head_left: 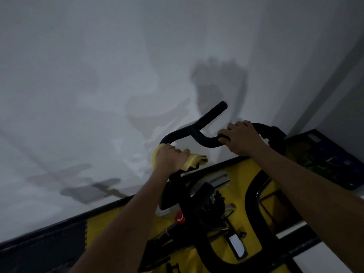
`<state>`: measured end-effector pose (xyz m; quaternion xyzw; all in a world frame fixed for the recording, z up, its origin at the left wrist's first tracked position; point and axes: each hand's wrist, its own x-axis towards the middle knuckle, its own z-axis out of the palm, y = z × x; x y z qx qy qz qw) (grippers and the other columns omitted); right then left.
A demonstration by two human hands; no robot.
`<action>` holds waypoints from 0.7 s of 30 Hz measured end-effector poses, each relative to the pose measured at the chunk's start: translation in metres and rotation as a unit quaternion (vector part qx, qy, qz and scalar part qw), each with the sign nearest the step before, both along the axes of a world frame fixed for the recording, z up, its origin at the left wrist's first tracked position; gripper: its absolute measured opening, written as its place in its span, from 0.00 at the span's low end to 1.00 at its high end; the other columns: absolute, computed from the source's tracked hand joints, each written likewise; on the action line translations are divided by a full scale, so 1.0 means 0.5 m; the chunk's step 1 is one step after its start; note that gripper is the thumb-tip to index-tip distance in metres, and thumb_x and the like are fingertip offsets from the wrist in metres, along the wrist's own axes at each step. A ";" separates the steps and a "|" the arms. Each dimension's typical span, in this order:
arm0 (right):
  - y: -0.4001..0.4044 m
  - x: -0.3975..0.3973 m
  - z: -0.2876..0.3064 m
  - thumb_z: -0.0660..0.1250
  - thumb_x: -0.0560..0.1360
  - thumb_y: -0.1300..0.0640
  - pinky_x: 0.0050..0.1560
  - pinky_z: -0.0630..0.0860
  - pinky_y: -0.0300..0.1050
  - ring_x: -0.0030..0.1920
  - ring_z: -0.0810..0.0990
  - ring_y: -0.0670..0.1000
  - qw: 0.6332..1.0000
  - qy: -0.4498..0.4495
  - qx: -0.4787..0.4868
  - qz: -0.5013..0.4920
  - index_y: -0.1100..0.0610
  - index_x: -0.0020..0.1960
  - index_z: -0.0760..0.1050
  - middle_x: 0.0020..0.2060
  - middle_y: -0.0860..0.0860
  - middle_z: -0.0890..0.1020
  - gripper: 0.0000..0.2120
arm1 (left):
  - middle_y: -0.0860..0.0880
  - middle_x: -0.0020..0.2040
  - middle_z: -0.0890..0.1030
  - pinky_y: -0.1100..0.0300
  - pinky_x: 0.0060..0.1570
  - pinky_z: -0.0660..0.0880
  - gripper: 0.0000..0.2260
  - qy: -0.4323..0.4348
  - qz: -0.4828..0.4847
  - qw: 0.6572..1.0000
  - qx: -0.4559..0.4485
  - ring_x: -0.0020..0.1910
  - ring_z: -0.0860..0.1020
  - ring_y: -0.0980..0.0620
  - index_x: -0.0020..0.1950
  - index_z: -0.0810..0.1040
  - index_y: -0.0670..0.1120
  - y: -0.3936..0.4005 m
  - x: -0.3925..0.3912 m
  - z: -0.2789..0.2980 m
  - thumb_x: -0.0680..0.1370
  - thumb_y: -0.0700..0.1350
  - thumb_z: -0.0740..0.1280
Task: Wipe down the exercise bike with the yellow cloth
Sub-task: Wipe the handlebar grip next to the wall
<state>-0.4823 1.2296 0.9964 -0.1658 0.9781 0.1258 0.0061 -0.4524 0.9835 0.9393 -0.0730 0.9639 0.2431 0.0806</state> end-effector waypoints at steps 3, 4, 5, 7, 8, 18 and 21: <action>0.004 0.000 -0.008 0.50 0.85 0.42 0.69 0.60 0.53 0.65 0.73 0.56 1.000 0.012 -0.002 0.002 0.45 0.71 0.71 0.65 0.52 0.77 0.19 | 0.44 0.75 0.67 0.54 0.73 0.58 0.22 -0.009 -0.012 1.000 0.009 0.75 0.63 0.46 0.72 0.73 0.43 -0.011 -0.021 -0.012 0.80 0.51 0.63; 0.006 -0.001 -0.011 0.50 0.85 0.42 0.69 0.60 0.53 0.64 0.74 0.57 1.000 0.017 -0.004 0.004 0.45 0.70 0.71 0.65 0.52 0.77 0.19 | 0.43 0.77 0.64 0.53 0.73 0.58 0.23 0.004 -0.005 1.000 0.015 0.76 0.62 0.45 0.73 0.70 0.42 -0.015 -0.023 -0.012 0.79 0.48 0.63; 0.006 -0.003 -0.012 0.50 0.85 0.42 0.69 0.60 0.53 0.64 0.74 0.57 1.000 0.020 -0.005 0.006 0.45 0.70 0.71 0.64 0.52 0.77 0.19 | 0.42 0.77 0.62 0.52 0.74 0.58 0.23 0.011 0.012 0.999 0.036 0.76 0.61 0.44 0.74 0.69 0.41 -0.017 -0.024 -0.016 0.79 0.45 0.62; 0.006 -0.009 -0.014 0.50 0.85 0.42 0.68 0.60 0.54 0.63 0.74 0.57 1.000 0.019 -0.004 0.012 0.45 0.70 0.71 0.63 0.52 0.77 0.19 | 0.37 0.76 0.62 0.51 0.73 0.56 0.22 0.022 0.026 0.996 0.078 0.75 0.60 0.41 0.72 0.70 0.37 -0.022 -0.011 -0.017 0.79 0.43 0.58; 0.005 -0.013 -0.015 0.49 0.85 0.42 0.68 0.60 0.54 0.63 0.74 0.57 1.000 0.015 -0.003 0.015 0.44 0.70 0.71 0.63 0.52 0.77 0.19 | 0.36 0.74 0.64 0.54 0.73 0.56 0.21 0.023 0.030 0.994 0.105 0.74 0.61 0.41 0.70 0.71 0.36 -0.025 0.000 -0.019 0.80 0.44 0.56; 0.005 -0.031 -0.014 0.48 0.85 0.41 0.67 0.61 0.55 0.65 0.72 0.56 1.000 -0.005 -0.003 0.029 0.42 0.70 0.70 0.64 0.51 0.76 0.19 | 0.42 0.53 0.76 0.57 0.49 0.70 0.21 -0.032 0.107 0.967 0.228 0.48 0.76 0.47 0.61 0.74 0.39 -0.013 0.092 -0.036 0.86 0.52 0.48; 0.008 -0.030 -0.016 0.48 0.85 0.41 0.68 0.61 0.56 0.65 0.72 0.56 1.000 -0.002 -0.004 0.028 0.42 0.70 0.70 0.64 0.51 0.76 0.19 | 0.43 0.58 0.77 0.59 0.51 0.64 0.20 -0.026 0.096 0.981 0.169 0.59 0.75 0.43 0.65 0.76 0.42 -0.002 0.072 -0.028 0.86 0.48 0.49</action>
